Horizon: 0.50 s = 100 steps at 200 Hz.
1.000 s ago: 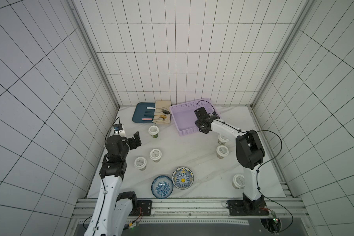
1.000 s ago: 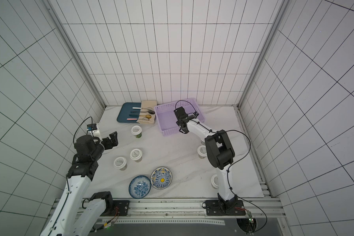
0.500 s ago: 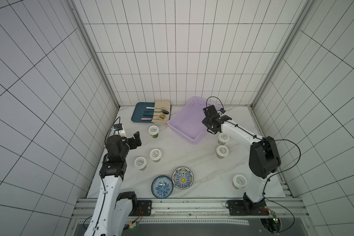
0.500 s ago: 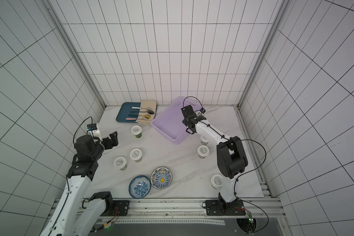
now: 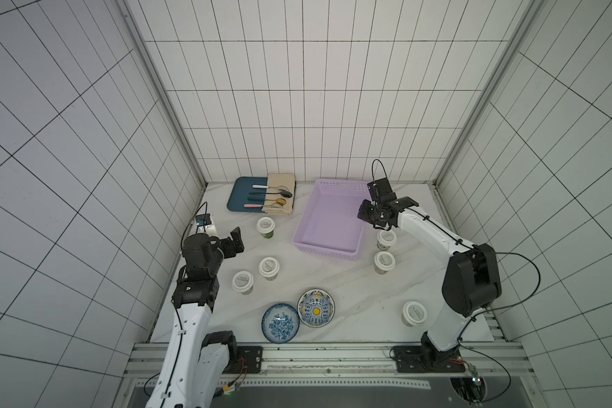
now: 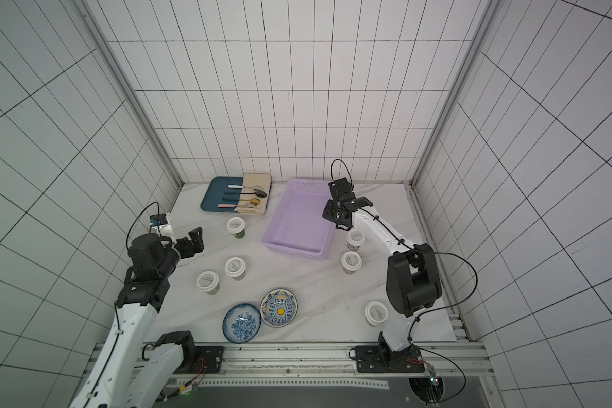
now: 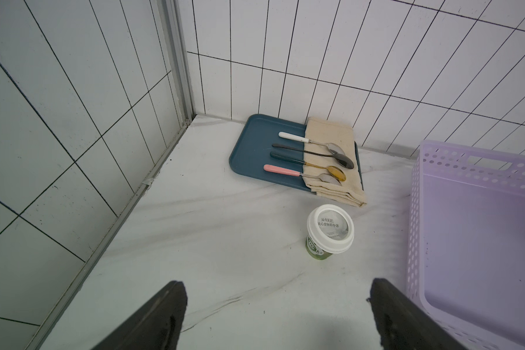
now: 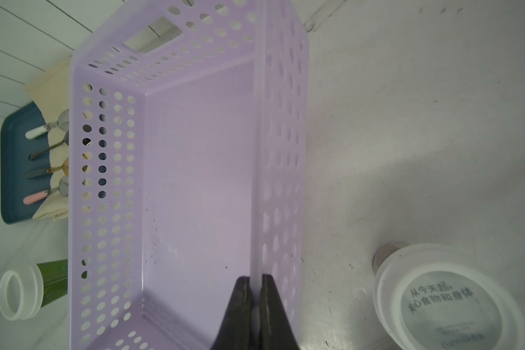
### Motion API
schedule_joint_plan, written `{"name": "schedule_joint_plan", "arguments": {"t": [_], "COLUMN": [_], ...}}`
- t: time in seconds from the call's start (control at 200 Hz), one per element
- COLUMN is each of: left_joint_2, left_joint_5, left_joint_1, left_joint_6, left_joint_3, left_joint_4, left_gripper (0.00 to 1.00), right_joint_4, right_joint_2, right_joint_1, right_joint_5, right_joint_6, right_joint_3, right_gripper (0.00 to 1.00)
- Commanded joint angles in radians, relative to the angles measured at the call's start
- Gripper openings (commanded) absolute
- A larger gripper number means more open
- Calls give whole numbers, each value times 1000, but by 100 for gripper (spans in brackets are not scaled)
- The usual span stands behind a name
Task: Put the yogurt in the basket
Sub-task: Pick up the basket from the center of the board, then place the basket at the center of the board.
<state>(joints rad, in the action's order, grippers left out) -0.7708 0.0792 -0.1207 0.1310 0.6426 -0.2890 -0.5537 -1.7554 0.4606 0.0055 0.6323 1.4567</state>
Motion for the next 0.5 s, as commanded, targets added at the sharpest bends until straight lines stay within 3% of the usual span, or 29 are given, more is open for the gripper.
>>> {"name": "schedule_joint_plan", "arguments": {"t": [0.0,0.495], "left_joint_2": [4,1], "left_joint_5": [-3,18], "left_joint_1": [-1,-1], "left_joint_6": [-5,0], "left_joint_3": [-1,8], "left_joint_4": [16,16], "left_gripper": [98,98], "right_joint_4": [-45,-85], "right_joint_2": [11,-84], "right_joint_1": [-23,-33], "right_joint_5": [-128,-219], "right_joint_6": [-139,-284], "right_joint_3": [3,23], "right_gripper": [0,4]}}
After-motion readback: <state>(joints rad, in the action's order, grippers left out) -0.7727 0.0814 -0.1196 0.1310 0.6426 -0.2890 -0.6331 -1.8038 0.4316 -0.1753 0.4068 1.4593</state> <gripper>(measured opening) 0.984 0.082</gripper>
